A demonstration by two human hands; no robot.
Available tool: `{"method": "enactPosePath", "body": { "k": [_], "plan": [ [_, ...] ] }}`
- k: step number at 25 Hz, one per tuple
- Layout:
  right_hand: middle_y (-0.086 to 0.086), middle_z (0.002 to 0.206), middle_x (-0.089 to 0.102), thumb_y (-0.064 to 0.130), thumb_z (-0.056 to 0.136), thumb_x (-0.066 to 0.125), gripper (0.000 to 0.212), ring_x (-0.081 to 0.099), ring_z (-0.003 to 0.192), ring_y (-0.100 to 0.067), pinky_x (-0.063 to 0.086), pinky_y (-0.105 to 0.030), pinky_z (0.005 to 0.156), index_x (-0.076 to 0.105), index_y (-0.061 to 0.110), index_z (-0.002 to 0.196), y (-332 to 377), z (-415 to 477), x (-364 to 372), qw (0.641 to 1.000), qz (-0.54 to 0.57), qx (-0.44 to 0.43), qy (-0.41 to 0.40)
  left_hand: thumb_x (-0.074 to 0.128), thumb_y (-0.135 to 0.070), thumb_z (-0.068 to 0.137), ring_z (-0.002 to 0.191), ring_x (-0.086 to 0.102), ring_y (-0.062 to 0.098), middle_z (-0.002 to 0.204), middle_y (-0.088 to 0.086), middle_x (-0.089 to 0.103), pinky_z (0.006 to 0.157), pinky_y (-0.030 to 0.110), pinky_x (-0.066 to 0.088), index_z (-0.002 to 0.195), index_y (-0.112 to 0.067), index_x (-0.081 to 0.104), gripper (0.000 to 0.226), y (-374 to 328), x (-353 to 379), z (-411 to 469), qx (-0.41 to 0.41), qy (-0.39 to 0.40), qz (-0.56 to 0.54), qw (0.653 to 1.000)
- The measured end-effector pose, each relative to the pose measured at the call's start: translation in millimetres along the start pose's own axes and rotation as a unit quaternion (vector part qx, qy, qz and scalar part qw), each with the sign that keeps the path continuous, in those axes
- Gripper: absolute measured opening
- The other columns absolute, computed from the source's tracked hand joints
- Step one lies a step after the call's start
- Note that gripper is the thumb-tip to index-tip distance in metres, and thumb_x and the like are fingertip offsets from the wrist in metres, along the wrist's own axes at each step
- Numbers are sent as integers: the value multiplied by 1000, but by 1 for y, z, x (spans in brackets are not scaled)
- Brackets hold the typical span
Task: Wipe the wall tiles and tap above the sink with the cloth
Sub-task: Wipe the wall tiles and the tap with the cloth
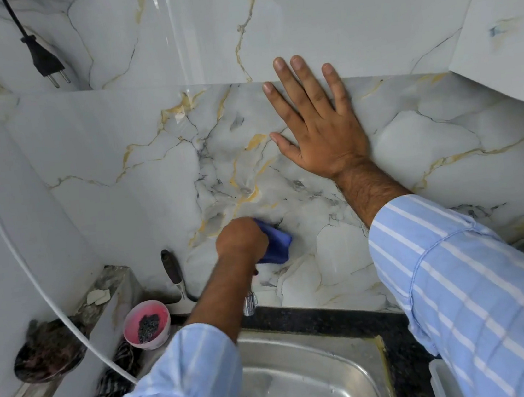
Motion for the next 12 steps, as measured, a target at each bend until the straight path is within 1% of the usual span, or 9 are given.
{"method": "enactPosePath", "body": {
  "k": [1, 3, 5, 6, 8, 9, 10, 11, 12],
  "plan": [
    [-9, 177, 23, 57, 114, 32, 71, 30, 164, -30, 15, -56, 132, 26, 18, 173, 0, 0, 0, 1000, -1, 2, 1, 60, -25, 93, 101, 67, 31, 113, 15, 70, 77, 36, 51, 115, -5, 68, 31, 9, -2, 2, -7, 32, -79, 996],
    [-9, 178, 22, 57, 114, 32, 71, 30, 164, -30, 15, -56, 132, 25, 18, 173, -1, 0, 0, 1000, -3, 4, 4, 62, -27, 95, 89, 66, 32, 109, 22, 69, 77, 40, 53, 118, 2, 66, 37, 17, -1, -4, -9, 105, -189, 976],
    [-9, 177, 24, 57, 114, 33, 71, 31, 164, -30, 16, -56, 132, 26, 18, 173, -1, -1, -2, 1000, -9, 0, 2, 57, -21, 97, 92, 64, 32, 112, 23, 70, 84, 42, 52, 116, 5, 65, 33, 13, -3, -7, -16, 113, -153, 982],
    [-9, 177, 25, 56, 114, 33, 70, 32, 163, -30, 17, -56, 131, 26, 18, 172, -1, -2, -2, 1000, -9, -1, -1, 53, -17, 98, 93, 65, 30, 104, 17, 74, 88, 41, 50, 109, 4, 68, 28, 6, 0, -8, -9, 113, -97, 989],
    [-9, 177, 26, 56, 114, 33, 70, 33, 163, -30, 18, -56, 131, 27, 18, 172, 0, 0, -3, 1000, -3, -1, -1, 52, -12, 98, 73, 66, 14, 67, -1, 73, 86, 34, 46, 73, -5, 68, 30, 0, 8, -17, -2, 120, -20, 993],
    [-10, 177, 26, 56, 114, 34, 70, 33, 163, -30, 18, -56, 131, 27, 18, 172, 0, 0, -3, 1000, -2, 0, 0, 51, -11, 97, 74, 65, 8, 71, -4, 70, 89, 32, 46, 68, -9, 65, 33, -1, 13, -19, 9, 108, 24, 994],
    [-10, 177, 26, 56, 114, 34, 70, 32, 163, -30, 18, -56, 131, 27, 18, 172, 0, 1, -3, 1000, -3, 0, 0, 50, -13, 98, 88, 64, 6, 94, -3, 68, 97, 32, 45, 84, -8, 66, 22, 1, 16, -22, 7, 83, 80, 993],
    [-10, 177, 26, 56, 114, 34, 70, 32, 163, -30, 18, -56, 131, 27, 18, 172, 0, 1, -3, 1000, -4, -1, -1, 49, -16, 99, 105, 61, 10, 118, 1, 62, 101, 33, 44, 113, -4, 60, 21, 7, 22, -25, 11, 38, 114, 993],
    [-10, 177, 26, 56, 114, 33, 70, 32, 163, -30, 17, -56, 131, 27, 18, 172, 0, 1, -3, 1000, -3, -1, -2, 49, -18, 98, 112, 61, 17, 129, 5, 57, 98, 35, 46, 132, -1, 46, 38, 13, 21, -40, 13, -23, 151, 988]
  ]
}}
Point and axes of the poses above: each hand's wrist, its own z-axis towards the middle knuckle, its own x-axis out of the palm, y = z × x, the point moved 9 cm from there along z, towards the middle knuckle
